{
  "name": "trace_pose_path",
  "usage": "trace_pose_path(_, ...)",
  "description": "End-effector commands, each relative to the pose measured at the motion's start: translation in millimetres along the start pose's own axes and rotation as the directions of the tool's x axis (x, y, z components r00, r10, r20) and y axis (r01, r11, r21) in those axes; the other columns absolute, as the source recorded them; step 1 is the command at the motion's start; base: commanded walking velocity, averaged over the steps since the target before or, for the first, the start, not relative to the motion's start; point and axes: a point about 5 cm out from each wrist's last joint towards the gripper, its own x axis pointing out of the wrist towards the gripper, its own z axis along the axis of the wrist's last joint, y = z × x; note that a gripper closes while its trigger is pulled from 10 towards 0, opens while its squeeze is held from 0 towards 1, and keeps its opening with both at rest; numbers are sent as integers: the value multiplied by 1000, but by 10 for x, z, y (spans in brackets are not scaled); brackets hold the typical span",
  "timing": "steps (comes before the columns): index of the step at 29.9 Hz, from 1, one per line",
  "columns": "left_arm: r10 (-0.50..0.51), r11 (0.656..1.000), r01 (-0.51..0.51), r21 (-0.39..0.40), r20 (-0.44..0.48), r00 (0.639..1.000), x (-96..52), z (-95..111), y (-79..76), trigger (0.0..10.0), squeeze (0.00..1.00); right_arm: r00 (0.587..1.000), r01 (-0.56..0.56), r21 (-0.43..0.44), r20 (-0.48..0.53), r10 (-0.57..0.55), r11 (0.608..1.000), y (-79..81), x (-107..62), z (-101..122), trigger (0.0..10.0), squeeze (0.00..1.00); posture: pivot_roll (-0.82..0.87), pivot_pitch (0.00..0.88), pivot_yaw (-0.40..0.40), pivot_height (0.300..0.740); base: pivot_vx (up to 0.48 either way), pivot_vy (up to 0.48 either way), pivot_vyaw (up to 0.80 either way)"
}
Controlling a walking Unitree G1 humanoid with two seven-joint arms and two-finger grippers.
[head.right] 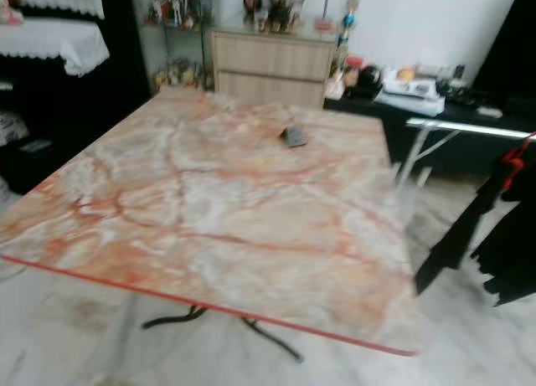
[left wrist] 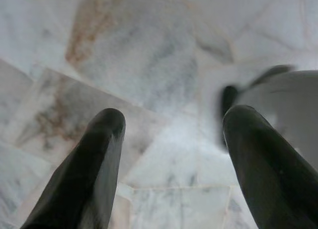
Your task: Hang hanger
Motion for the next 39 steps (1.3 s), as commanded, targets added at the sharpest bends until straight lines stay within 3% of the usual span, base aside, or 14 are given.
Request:
trace_pose_path(1, -110, 989, 124, -75, 162, 981, -30, 87, -61, 10000, 0, 938, -300, 118, 218, 270, 947, 1128, 27, 973, 10000, 0, 208, 38, -56, 740, 0, -480, 0)
trace_pose_path(39, -118, 988, 132, -86, 153, 981, -29, 71, -104, 10000, 0, 938, -297, 96, 218, 271, 950, 1092, 33, 958, 10000, 0, 174, 0, -61, 740, 0, -480, 0)
